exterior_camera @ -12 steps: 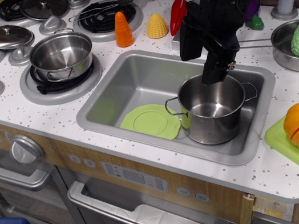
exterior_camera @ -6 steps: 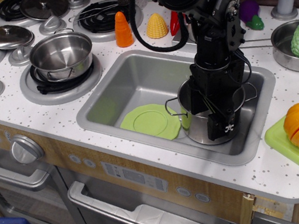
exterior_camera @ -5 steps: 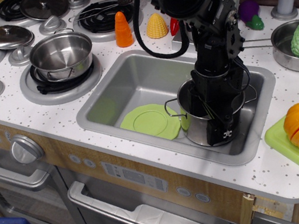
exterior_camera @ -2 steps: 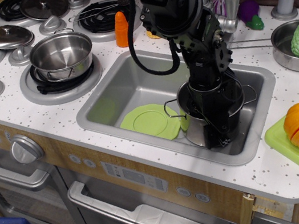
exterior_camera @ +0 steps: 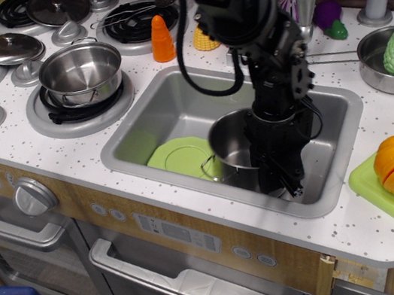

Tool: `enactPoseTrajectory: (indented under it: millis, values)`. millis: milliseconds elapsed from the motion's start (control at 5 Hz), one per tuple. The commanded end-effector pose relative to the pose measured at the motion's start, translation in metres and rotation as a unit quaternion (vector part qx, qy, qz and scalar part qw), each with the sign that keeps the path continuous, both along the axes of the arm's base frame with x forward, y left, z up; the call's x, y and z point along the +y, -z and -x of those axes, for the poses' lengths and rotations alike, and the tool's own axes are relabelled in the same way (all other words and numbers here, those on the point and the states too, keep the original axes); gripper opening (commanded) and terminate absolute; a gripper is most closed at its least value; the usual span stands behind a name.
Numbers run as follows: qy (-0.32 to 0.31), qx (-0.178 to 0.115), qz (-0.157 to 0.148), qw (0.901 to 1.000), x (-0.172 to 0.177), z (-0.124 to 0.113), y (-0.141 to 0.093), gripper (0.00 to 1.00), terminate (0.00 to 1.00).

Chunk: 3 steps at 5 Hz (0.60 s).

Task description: Pick up pot from sink

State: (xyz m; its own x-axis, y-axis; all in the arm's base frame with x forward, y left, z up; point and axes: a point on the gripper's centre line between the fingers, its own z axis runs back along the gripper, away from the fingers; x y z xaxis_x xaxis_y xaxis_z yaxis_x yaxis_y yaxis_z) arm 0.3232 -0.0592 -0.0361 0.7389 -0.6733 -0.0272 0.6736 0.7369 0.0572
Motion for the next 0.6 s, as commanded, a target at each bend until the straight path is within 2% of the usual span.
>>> enactPoseTrajectory:
  millis: [0,200,400]
  values:
    - [-0.033,-0.07,-0.043,0.9961,0.001,-0.019,-0.068,0.0,0.0]
    - [-0.023,-0.077,-0.076,0.9939,0.002,-0.027,-0.103,0.0,0.0]
    - [-0.015,-0.085,-0.072,0.9936,-0.001,-0.03,-0.111,0.0,1.0]
